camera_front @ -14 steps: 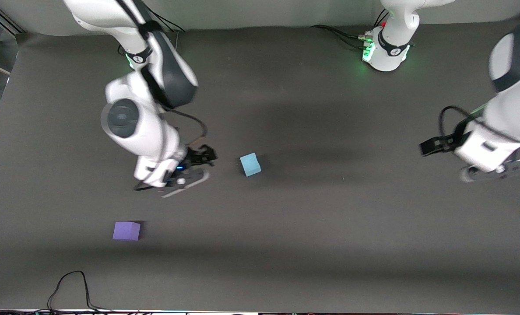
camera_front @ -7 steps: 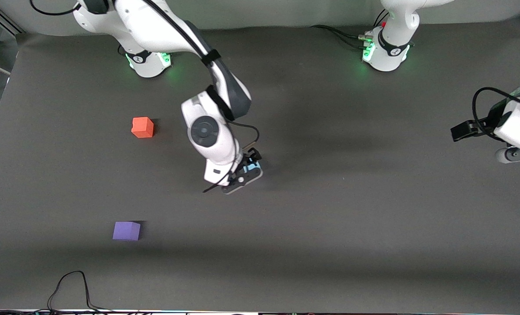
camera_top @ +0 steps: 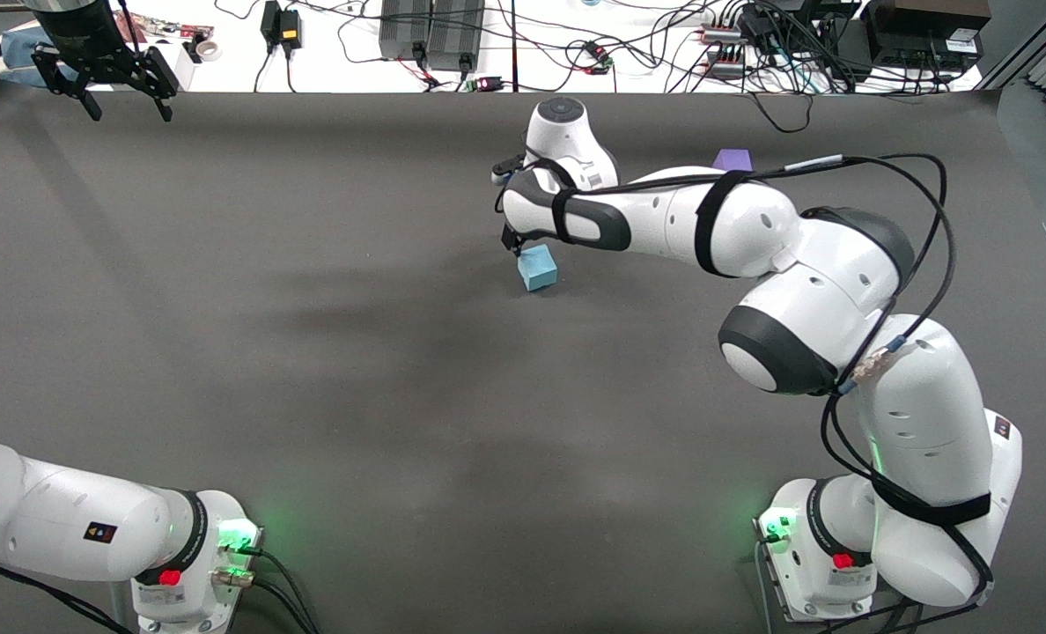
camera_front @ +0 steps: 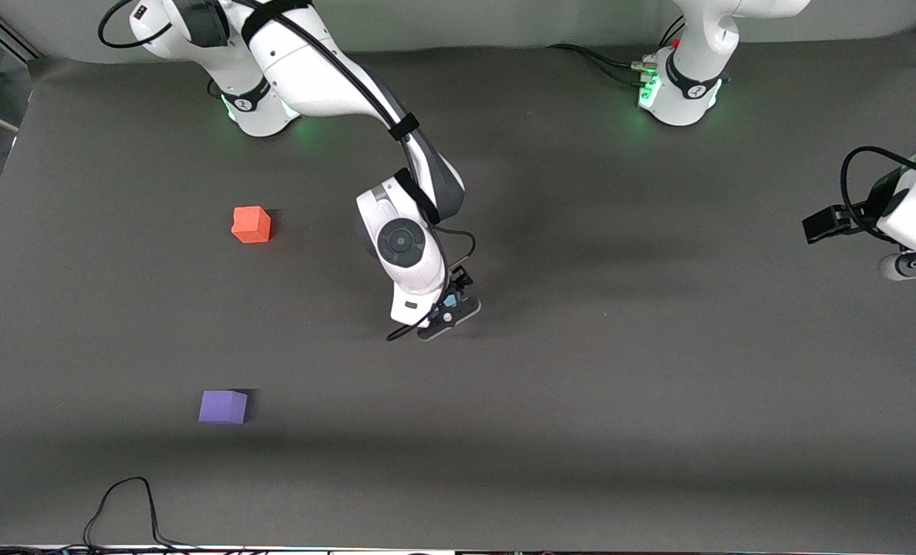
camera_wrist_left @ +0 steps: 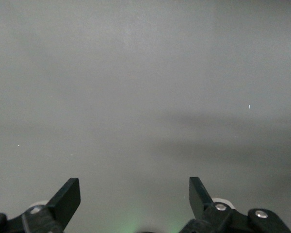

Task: Place blue block between orange and purple blocks
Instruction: 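Carry the blue block with the right gripper toward the purple block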

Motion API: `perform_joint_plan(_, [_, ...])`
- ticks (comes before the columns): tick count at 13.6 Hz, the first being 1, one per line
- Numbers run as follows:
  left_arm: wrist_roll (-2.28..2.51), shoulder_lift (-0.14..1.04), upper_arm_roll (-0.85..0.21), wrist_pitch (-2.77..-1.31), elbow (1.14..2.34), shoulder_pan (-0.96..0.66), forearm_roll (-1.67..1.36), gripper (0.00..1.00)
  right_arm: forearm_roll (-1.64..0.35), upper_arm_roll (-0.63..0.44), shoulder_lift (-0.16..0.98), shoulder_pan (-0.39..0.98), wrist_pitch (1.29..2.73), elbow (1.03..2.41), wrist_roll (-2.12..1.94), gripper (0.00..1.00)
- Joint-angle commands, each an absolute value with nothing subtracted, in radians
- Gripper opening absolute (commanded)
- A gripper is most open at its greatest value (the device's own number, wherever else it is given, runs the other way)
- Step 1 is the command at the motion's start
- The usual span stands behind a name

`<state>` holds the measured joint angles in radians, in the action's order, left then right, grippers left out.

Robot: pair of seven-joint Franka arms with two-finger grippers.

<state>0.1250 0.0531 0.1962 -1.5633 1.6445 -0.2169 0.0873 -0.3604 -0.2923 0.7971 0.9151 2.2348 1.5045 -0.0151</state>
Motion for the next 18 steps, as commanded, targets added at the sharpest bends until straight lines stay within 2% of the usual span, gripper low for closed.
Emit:
perform_joint_plan(1, [0.115, 0.025, 0.218, -1.548, 1.674, -0.233, 0.083, 1.00, -0.387, -0.302, 0.833, 0.933, 2.220, 1.488, -0.018, 1.00])
perform_joint_plan(4, [0.114, 0.025, 0.218, -1.532, 1.672, -0.232, 0.081, 1.00, -0.388, -0.295, 0.842, 0.936, 2.218, 1.512, -0.011, 1.00])
perform_joint_plan(5, [0.114, 0.028, 0.218, -1.531, 1.671, -0.233, 0.080, 1.00, -0.388, -0.293, 0.842, 0.936, 2.218, 1.516, -0.005, 0.91])
perform_joint_plan(7, [0.114, 0.031, 0.218, -1.531, 1.672, -0.238, 0.080, 1.00, -0.388, -0.295, 0.839, 0.936, 2.183, 1.513, 0.059, 0.45])
perform_joint_plan(8, [0.114, 0.031, 0.218, -1.531, 1.672, -0.239, 0.078, 1.00, -0.385, -0.295, 0.835, 0.936, 2.156, 1.511, 0.093, 0.38])
perform_joint_plan(10, [0.112, 0.031, 0.218, -1.529, 1.672, -0.239, 0.078, 1.00, -0.379, -0.301, 0.825, 0.950, 2.111, 1.511, 0.168, 0.18])
perform_joint_plan(12, [0.112, 0.031, 0.216, -1.528, 1.672, -0.241, 0.080, 1.00, -0.377, -0.320, 0.805, 0.936, 2.053, 1.508, 0.187, 0.21])
perform_joint_plan(15, [0.112, 0.031, 0.216, -1.526, 1.672, -0.241, 0.080, 1.00, -0.387, -0.406, 0.761, 0.899, 1.994, 1.497, 0.216, 0.24])
perform_joint_plan(18, [0.112, 0.031, 0.216, -1.522, 1.672, -0.241, 0.078, 1.00, -0.387, -0.550, 0.706, 0.893, 1.941, 1.465, 0.296, 0.19])
